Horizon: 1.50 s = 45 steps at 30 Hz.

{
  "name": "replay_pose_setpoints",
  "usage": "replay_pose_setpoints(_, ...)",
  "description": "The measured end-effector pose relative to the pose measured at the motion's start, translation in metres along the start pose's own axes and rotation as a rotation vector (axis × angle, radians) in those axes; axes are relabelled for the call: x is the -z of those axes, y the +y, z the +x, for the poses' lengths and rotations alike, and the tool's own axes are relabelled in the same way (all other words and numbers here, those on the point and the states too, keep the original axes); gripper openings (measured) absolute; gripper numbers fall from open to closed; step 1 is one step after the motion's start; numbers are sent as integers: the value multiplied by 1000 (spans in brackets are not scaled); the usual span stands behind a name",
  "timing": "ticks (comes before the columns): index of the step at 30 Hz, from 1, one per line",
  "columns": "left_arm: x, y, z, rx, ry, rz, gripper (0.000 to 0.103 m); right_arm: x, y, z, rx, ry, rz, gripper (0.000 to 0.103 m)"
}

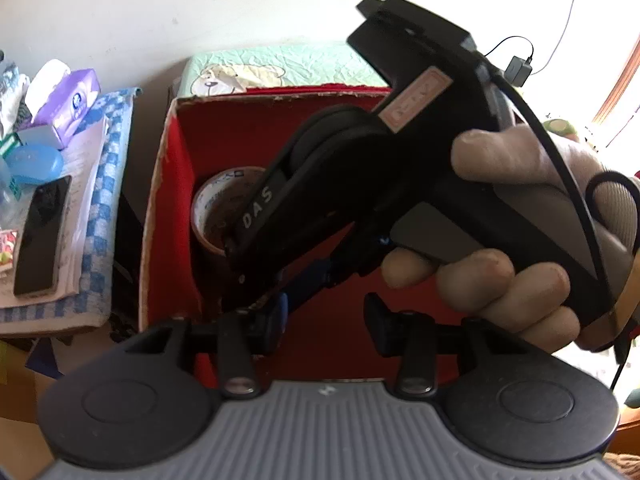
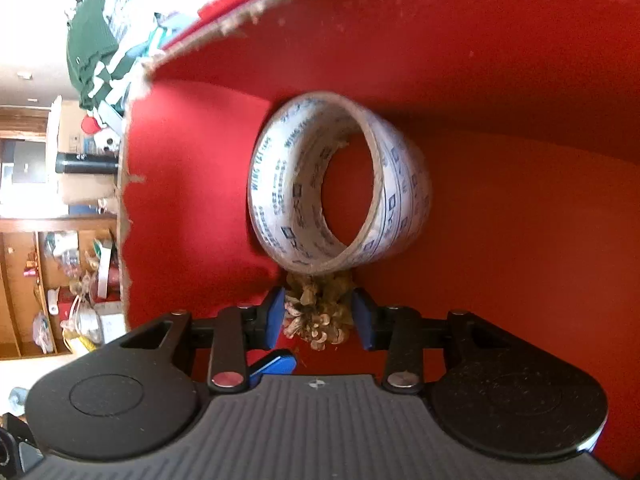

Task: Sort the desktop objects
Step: 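Lower the pine cone into the box and open the right gripper, then withdraw the right gripper toward the small red printed carton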

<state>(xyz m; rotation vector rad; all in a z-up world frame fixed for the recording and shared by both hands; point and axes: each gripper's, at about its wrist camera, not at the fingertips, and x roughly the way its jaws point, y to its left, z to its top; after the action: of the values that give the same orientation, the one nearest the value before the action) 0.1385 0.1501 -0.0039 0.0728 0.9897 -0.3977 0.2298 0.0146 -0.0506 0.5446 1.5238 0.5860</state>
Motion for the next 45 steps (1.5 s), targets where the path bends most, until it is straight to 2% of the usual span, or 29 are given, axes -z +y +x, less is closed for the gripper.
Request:
replay_pose_setpoints(3, 0, -1, 2, -11, 1, 1, 44, 1, -8, 3, -44, 27, 21, 41)
replay_pose_setpoints(7, -1, -2, 6, -23, 8, -2, 45, 2, -13, 1, -48, 11, 24, 41)
replay_pose_setpoints(11, -4, -4, 12, -39, 17, -4, 55, 8, -8, -10, -11, -20, -38, 42)
replay_pose_setpoints(15, -4, -7, 15, -60, 17, -2, 58, 14, -9, -27, -1, -68, -60, 51)
replay_pose_setpoints(19, -4, -8, 18, -76, 25, -22, 59, 22, -17, -46, 5, -132, -64, 51)
replay_pose_setpoints(24, -6, -12, 17, -117, 33, -47, 60, 39, -30, -69, 24, -259, -38, 51)
replay_pose_setpoints(30, -10, -21, 14, -181, 28, -62, 67, 59, -31, -82, 122, -445, -53, 52)
replay_pose_setpoints(37, -7, -37, 13, -265, 37, -56, 71, 74, -38, -87, 145, -538, -14, 52)
replay_pose_setpoints(45, -8, -46, 6, -323, 17, -65, 81, 101, -26, -96, 176, -640, -81, 52)
